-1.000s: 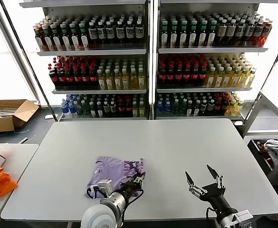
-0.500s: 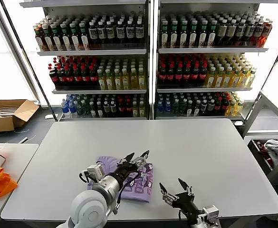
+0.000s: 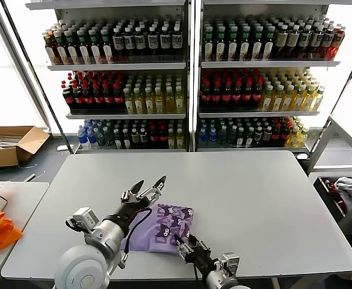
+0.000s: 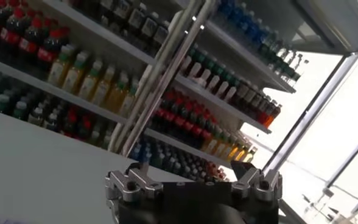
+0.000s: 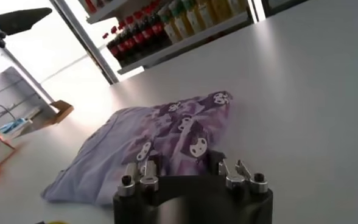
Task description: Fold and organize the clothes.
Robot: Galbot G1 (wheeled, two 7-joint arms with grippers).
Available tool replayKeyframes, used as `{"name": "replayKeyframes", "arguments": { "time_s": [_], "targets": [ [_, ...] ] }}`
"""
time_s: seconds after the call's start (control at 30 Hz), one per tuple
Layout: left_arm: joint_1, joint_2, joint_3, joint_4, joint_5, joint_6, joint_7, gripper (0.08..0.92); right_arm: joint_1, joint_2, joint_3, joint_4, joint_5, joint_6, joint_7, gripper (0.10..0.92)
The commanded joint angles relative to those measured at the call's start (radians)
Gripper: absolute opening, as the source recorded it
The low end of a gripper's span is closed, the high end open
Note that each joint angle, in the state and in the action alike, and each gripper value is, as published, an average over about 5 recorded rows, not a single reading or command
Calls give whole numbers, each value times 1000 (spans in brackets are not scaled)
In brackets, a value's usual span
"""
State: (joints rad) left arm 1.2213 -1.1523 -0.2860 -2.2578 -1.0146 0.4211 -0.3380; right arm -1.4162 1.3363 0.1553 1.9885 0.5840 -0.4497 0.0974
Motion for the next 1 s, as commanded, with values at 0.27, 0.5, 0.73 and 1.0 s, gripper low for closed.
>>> {"name": "replayKeyframes", "arguments": {
  "time_s": [0.27,0.5,0.73,1.0],
  "targets": [
    [73,21,-79,-42,4,-21,21,823,32,-94,140,101,-31,-70,-46,281],
    [85,9,-83,-38,4,-26,24,822,8,-192,362,107,46,-125,-74,124],
    [75,6,-72,-30,9,-22,21,823,15,-210,408,65,-1,-128,-82,120],
    [87,11,-89,-36,13,-22,21,823,15,-167,390,75,-57,-119,-28,162]
  ]
}}
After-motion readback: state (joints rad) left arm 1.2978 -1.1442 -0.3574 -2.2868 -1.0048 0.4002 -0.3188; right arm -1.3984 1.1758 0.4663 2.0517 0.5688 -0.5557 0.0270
